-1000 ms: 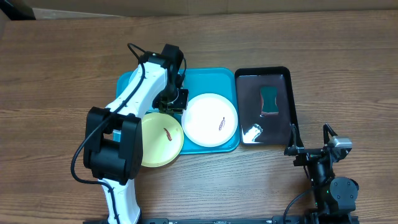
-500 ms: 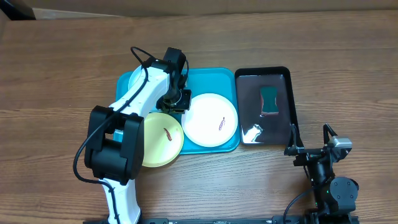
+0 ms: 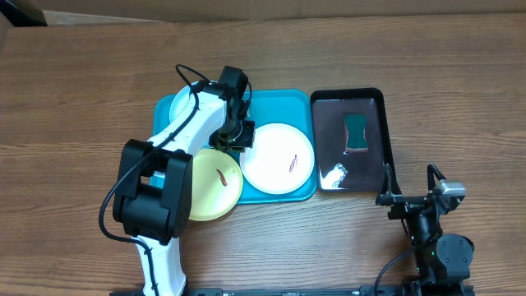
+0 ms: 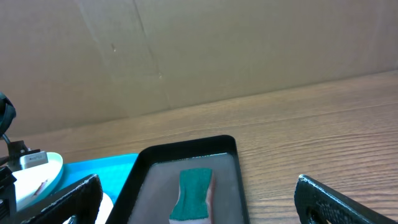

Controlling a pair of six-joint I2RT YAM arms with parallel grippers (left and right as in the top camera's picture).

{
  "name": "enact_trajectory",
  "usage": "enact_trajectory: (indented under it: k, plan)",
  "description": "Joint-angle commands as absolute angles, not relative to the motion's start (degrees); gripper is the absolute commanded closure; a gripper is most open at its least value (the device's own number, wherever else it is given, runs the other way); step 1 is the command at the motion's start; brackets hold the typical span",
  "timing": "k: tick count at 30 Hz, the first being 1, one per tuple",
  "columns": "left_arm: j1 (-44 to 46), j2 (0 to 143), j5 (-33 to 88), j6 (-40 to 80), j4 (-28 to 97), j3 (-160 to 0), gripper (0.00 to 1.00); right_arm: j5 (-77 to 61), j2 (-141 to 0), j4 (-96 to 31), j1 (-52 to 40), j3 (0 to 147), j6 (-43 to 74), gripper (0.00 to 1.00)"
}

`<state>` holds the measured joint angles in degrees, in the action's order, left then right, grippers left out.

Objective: Clean dirty plates on tray and stack at the side

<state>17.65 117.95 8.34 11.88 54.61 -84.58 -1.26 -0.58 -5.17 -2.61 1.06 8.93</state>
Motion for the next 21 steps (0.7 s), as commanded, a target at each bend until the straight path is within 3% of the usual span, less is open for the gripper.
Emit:
enact_trajectory:
  k: [1,4,21]
  plan:
    - [18.06,118.54,8.78,12.05,53.47,-83.15,0.87,-0.89,-0.16,-4.82,-2.55,0.45,8.58,0.00]
    - [18.06,118.54,8.75,12.05,52.88,-82.43,0.96,-0.89,-0.16,-4.82,-2.55,0.45,8.58,0.00]
    - [17.80,117.36,2.11,19.97,53.84,-82.67,0.93,-0.89,-0.16,-4.82,-2.55,0.45,8.58,0.00]
